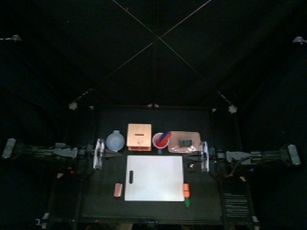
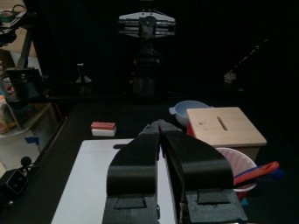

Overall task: Place sushi on board then cut the sushi with the knife then place the pieces on the plate
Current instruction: Place the sushi on the board

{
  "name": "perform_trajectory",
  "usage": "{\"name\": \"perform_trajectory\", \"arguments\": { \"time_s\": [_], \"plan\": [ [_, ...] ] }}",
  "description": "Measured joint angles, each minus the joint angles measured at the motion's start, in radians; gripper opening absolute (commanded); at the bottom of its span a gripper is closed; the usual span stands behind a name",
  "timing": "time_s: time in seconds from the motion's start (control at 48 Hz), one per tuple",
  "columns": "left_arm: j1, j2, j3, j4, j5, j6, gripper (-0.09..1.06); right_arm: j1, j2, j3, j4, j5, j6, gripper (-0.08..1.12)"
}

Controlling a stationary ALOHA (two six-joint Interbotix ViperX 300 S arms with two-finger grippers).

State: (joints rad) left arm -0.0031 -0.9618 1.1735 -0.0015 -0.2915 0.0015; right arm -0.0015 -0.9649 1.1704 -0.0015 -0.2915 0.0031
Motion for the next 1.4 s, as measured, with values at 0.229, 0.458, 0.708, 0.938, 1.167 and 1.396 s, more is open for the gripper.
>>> {"name": "perform_trajectory", "arguments": {
  "time_s": [0.229, 0.458, 0.708, 0.938, 1.167, 1.396],
  "plan": [
    [0.005, 0.086, 0.023, -0.018, -0.023, 0.000, -0.02, -0.080, 0.043, 0.017, 0.018, 0.081, 0.020, 0.05],
    [0.005, 0.179, 0.020, -0.014, -0.055, 0.003, -0.02, -0.256, 0.176, -0.029, 0.029, 0.308, 0.015, 0.10],
    [0.015, 0.273, 0.002, -0.008, -0.066, 0.005, -0.02, -0.387, 0.301, -0.130, -0.080, 0.558, 0.009, 0.53],
    [0.026, 0.305, 0.002, -0.008, -0.066, 0.005, -0.02, -0.402, 0.362, -0.179, -0.156, 0.683, -0.003, 1.02],
    [0.035, 0.307, 0.002, -0.008, -0.067, 0.005, -0.02, -0.408, 0.440, -0.199, -0.195, 0.752, -0.049, 1.04],
    [0.040, 0.307, 0.002, -0.008, -0.067, 0.005, -0.02, -0.434, 0.566, -0.232, -0.155, 0.765, -0.192, 1.04]
  ]
}}
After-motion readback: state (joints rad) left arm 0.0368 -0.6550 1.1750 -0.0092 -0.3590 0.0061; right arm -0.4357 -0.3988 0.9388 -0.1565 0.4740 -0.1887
